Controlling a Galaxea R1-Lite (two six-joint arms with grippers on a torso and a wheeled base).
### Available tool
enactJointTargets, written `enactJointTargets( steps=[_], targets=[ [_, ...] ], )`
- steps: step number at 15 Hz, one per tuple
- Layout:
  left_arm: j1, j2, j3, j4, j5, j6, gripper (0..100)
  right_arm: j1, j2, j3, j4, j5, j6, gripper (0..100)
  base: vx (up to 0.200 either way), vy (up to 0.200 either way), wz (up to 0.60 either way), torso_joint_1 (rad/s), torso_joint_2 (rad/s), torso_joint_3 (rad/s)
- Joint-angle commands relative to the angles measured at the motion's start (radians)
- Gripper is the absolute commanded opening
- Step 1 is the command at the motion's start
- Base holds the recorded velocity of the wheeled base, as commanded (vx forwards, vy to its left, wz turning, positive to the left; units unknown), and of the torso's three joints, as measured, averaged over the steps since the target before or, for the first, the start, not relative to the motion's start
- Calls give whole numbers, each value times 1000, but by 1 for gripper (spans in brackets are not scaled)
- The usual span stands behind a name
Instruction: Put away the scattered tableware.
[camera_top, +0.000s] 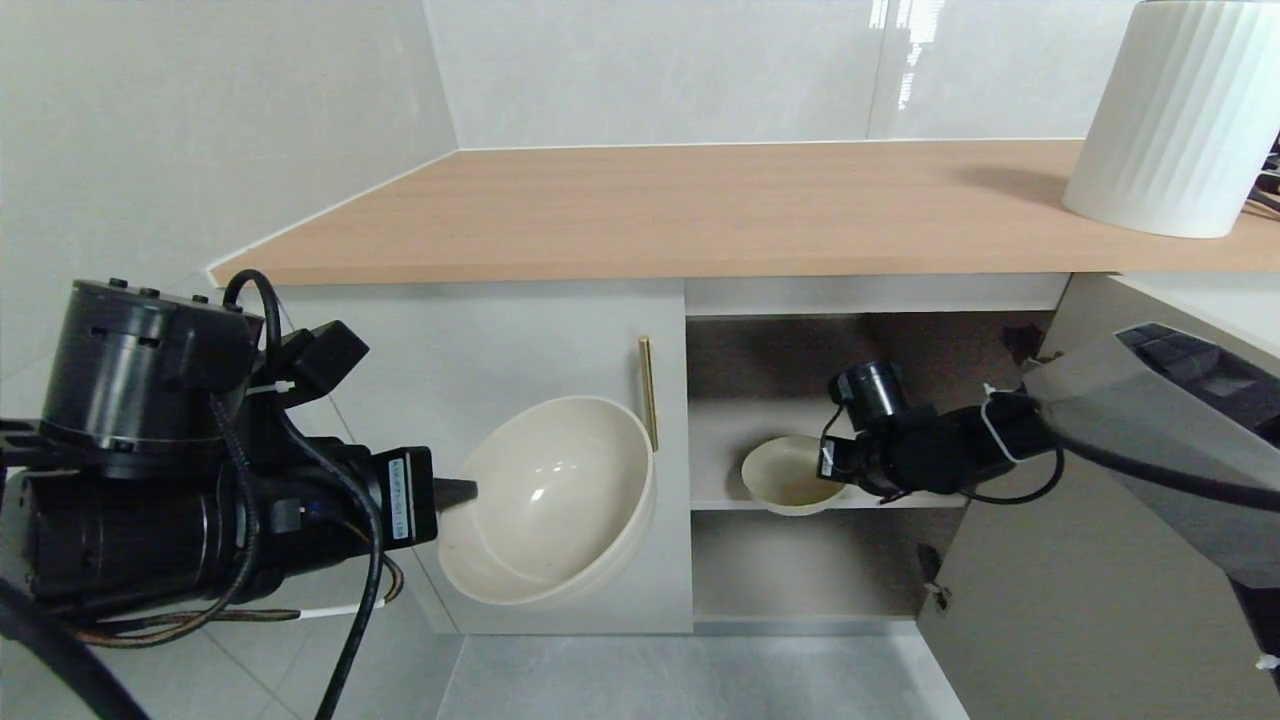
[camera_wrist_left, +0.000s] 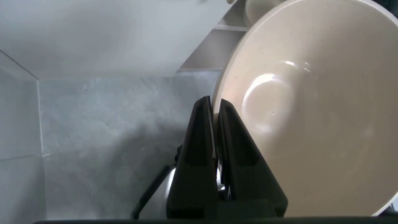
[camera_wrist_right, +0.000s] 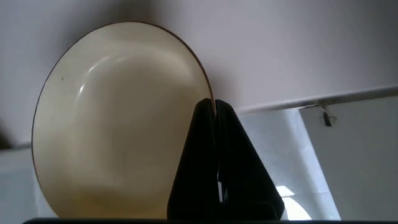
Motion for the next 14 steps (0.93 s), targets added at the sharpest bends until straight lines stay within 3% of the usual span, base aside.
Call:
enactJointTargets(
  steps=[1,8,14],
  targets=[
    [0,3,-1,1,0,-1,0,-22,80,-82,16,-14,16,0,0,0,0,0,0,0],
    [-3,28,-1,0,0,-1,0,-49,192,-199,19,-152,24,0,0,0,0,0,0,0],
    [-3,28,-1,0,2,-1,0,-51,201,-239,16,-167,48,0,0,0,0,0,0,0]
  ],
)
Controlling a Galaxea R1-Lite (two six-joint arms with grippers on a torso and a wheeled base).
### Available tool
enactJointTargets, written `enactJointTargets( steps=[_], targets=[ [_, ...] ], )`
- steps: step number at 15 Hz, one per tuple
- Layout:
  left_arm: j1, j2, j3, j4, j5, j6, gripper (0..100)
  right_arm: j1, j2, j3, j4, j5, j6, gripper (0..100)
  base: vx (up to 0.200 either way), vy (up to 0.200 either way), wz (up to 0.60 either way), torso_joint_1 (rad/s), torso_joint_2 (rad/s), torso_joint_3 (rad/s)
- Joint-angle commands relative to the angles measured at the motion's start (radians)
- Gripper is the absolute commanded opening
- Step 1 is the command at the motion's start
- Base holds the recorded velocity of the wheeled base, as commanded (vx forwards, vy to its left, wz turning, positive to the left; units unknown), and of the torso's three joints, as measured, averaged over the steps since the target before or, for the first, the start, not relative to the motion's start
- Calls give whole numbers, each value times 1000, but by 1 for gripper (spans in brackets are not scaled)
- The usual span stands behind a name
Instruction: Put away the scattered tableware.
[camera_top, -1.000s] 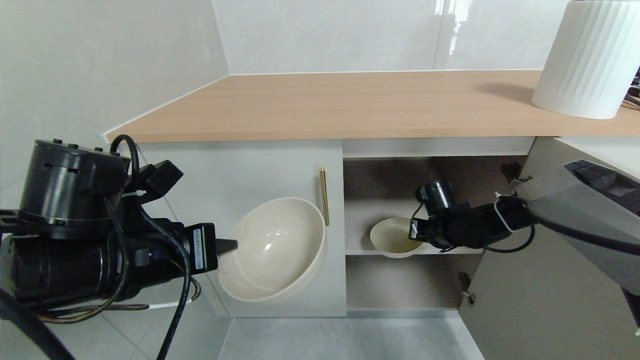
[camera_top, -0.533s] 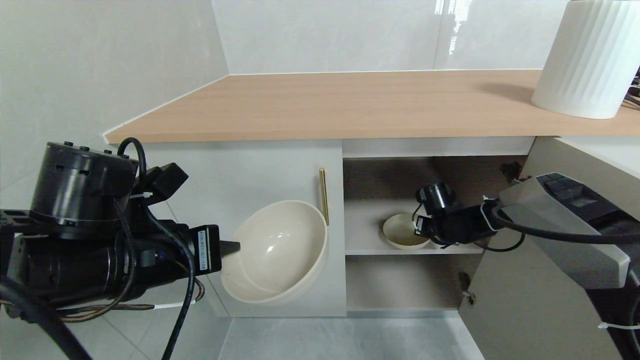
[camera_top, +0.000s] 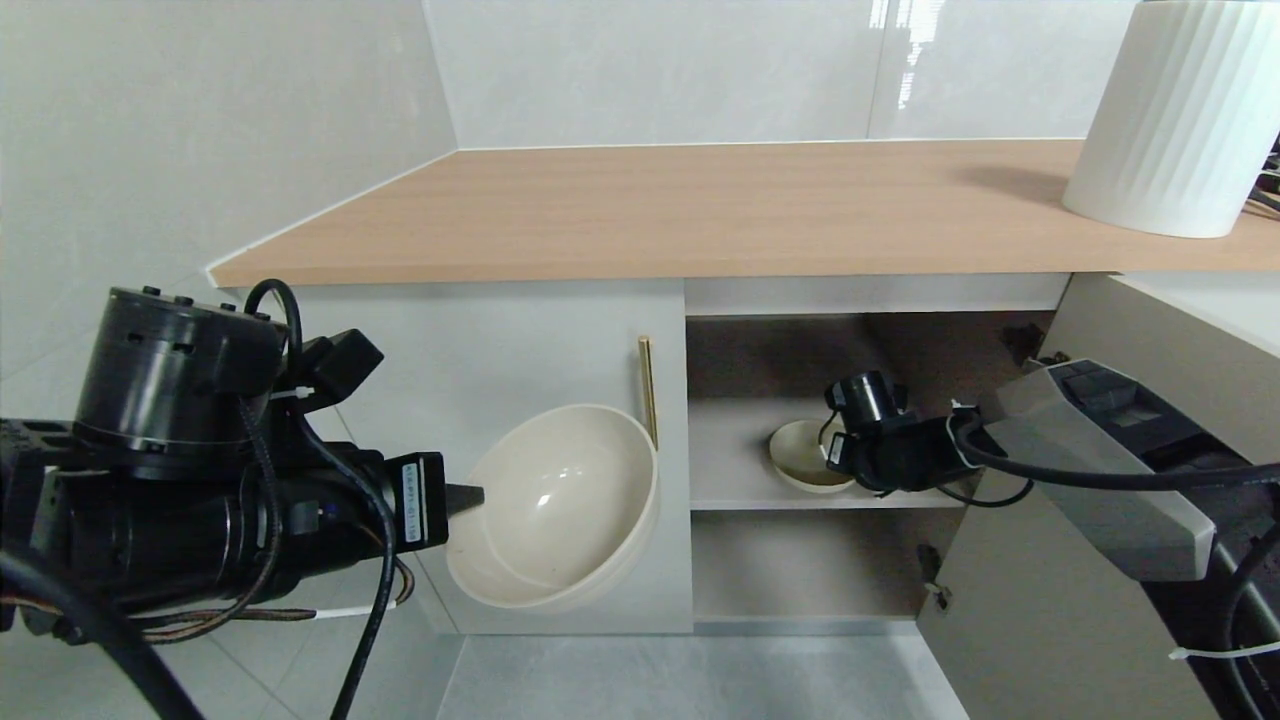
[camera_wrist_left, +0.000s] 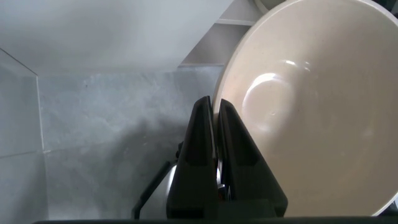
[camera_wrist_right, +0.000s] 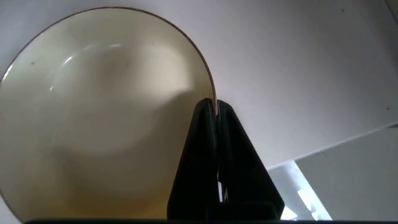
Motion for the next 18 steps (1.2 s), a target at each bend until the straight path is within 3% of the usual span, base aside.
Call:
enactJointTargets(
  steps=[1,8,9,13,14,15,16,17,18],
  targets=[
    [0,1,1,0,0,-1,0,-2,7,-10,0,-1,2,0,0,0,0,0,0,0],
    [0,0,-1,0,0,-1,0,-2,19,-36,-2,-4,5,0,0,0,0,0,0,0],
    [-1,0,-1,0,0,-1,0,-2,19,-40,-2,-7,6,100,0,0,0,0,0,0],
    [-1,11,-2,0,-1,1,0,-2,-23,-27,1,-20,34,100,0,0,0,0,0,0],
    [-1,34,-8,-13,-1,13,0,1,-93,38,3,-15,46,100,0,0,0,0,0,0],
    [-1,52,-8,-33,0,39,0,5,-145,88,3,-7,46,100,0,0,0,0,0,0],
    [-7,96,-7,-67,11,118,0,28,-283,196,6,42,28,100,0,0,0,0,0,0],
    [-20,107,-7,-72,19,141,0,41,-346,237,6,69,15,100,0,0,0,0,0,0],
    [-66,141,-1,-72,62,171,0,79,-550,369,15,203,-31,100,0,0,0,0,0,0]
  ],
)
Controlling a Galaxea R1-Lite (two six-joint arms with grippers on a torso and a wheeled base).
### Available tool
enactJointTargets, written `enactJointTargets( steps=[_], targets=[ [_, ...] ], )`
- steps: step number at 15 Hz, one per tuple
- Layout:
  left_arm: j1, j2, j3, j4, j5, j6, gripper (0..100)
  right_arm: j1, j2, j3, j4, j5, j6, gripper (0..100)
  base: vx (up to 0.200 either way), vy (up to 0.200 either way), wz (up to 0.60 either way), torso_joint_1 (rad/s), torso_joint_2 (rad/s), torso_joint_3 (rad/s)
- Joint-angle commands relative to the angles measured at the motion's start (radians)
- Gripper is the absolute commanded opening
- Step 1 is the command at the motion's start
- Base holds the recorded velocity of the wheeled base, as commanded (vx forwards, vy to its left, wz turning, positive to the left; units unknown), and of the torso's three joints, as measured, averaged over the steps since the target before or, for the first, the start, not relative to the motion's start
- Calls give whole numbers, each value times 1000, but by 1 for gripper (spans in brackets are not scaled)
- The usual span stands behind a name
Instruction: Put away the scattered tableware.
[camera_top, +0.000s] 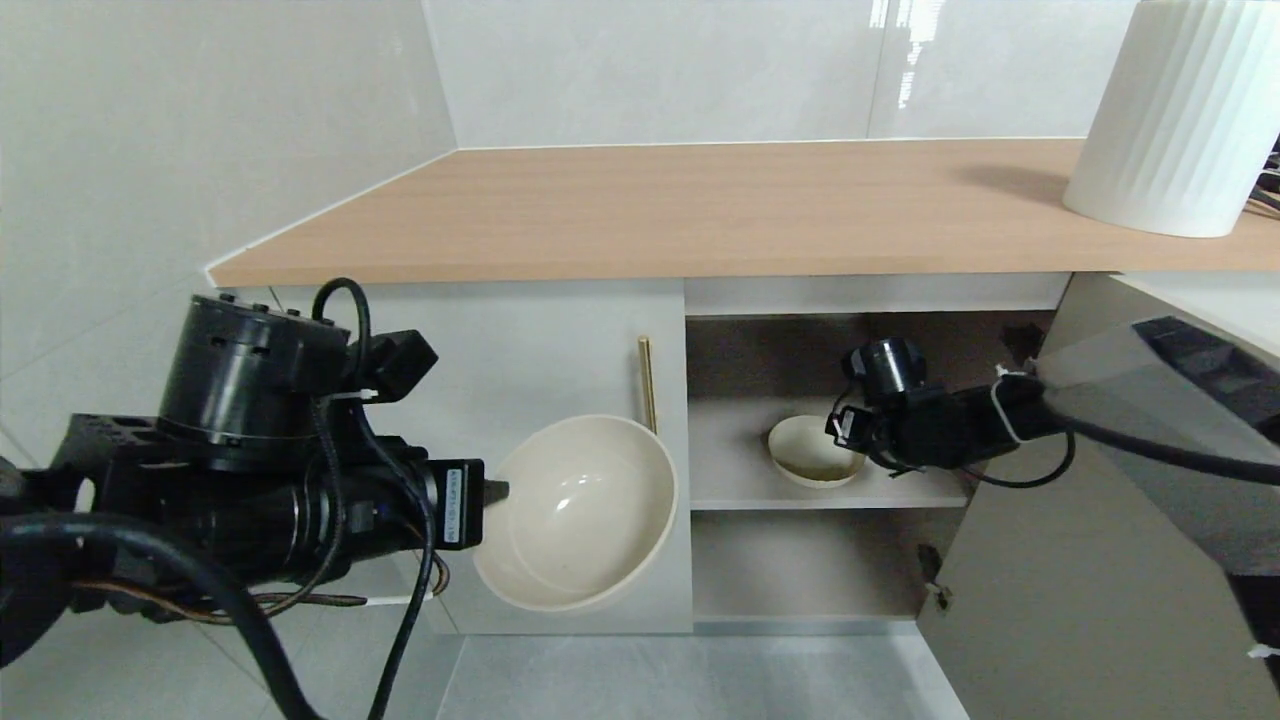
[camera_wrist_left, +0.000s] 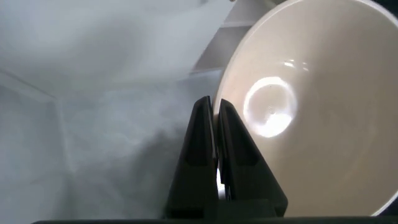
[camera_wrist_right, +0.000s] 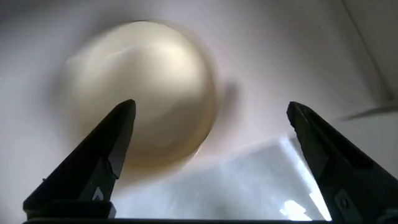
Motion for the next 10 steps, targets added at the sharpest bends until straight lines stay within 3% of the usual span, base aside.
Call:
enactJointTargets(
  steps=[1,3,7,10],
  targets=[
    [-47,73,8,-1,42,16,0,76,-411,254,28,189,-65,100,0,0,0,0,0,0],
    [-87,129,12,-4,124,19,0,176,-597,332,159,309,-101,100,0,0,0,0,0,0],
    [-213,206,-5,-3,178,17,0,335,-637,341,266,314,-101,100,0,0,0,0,0,0],
    [-233,228,-6,-15,226,14,0,411,-646,354,298,312,-101,100,0,0,0,0,0,0]
  ],
)
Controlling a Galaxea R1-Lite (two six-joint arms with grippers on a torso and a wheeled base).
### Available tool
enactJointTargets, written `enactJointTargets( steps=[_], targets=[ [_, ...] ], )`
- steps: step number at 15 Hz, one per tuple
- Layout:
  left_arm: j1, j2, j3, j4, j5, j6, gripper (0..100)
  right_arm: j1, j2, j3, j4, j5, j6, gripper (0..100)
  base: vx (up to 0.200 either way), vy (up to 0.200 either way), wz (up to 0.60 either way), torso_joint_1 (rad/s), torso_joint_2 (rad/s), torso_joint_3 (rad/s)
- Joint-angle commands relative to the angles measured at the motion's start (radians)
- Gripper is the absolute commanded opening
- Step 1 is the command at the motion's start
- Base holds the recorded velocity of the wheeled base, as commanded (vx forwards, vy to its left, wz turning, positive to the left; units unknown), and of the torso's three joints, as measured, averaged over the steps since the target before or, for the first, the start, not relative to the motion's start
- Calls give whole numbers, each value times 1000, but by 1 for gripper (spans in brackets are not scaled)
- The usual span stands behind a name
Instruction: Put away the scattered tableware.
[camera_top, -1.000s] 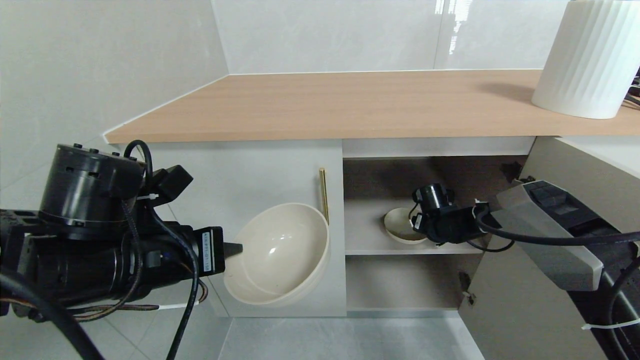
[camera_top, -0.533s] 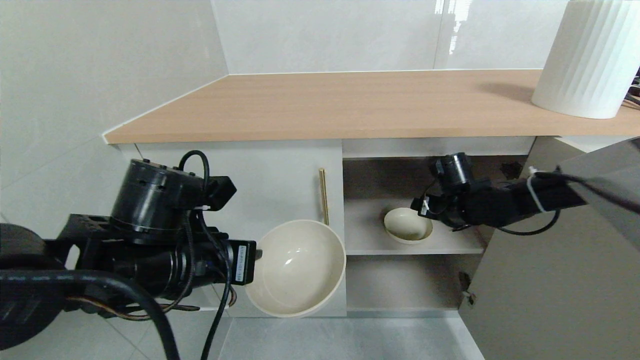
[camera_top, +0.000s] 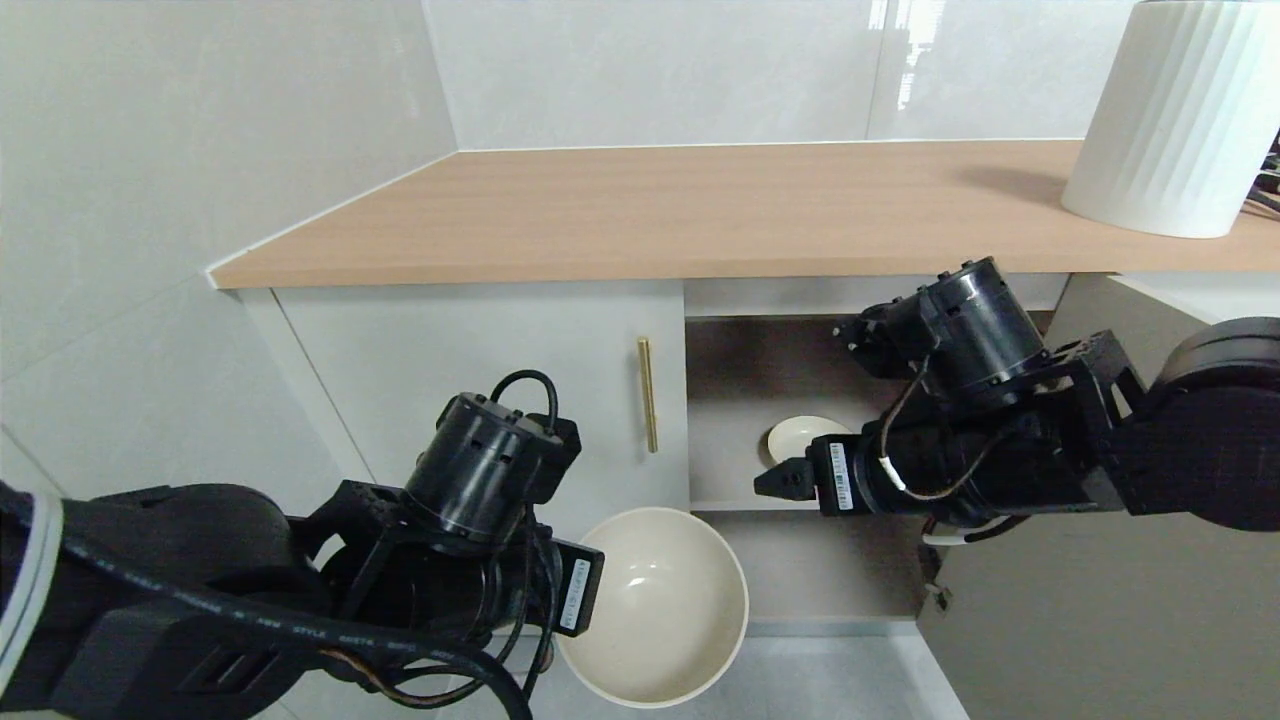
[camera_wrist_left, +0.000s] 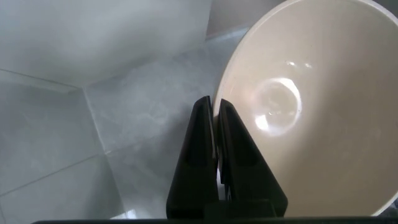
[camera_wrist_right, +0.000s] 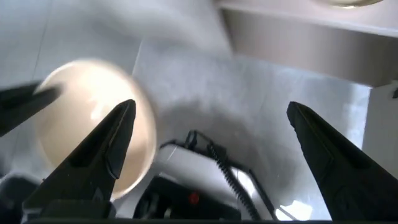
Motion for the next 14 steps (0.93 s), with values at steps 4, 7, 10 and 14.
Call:
enactJointTargets(
  steps=[4,7,10,14],
  targets=[
    [-18,14,3,-16,20,-3,0,86,35,8,35,-2,3,100,0,0,0,0,0,0],
    [-36,5,1,-18,69,-3,0,111,107,4,30,-3,6,100,0,0,0,0,0,0],
    [-50,-7,3,-16,69,-3,0,115,138,1,29,-3,9,100,0,0,0,0,0,0],
    [-53,-6,3,-16,69,-3,0,120,158,-1,27,-2,11,0,0,0,0,0,0,0]
  ],
)
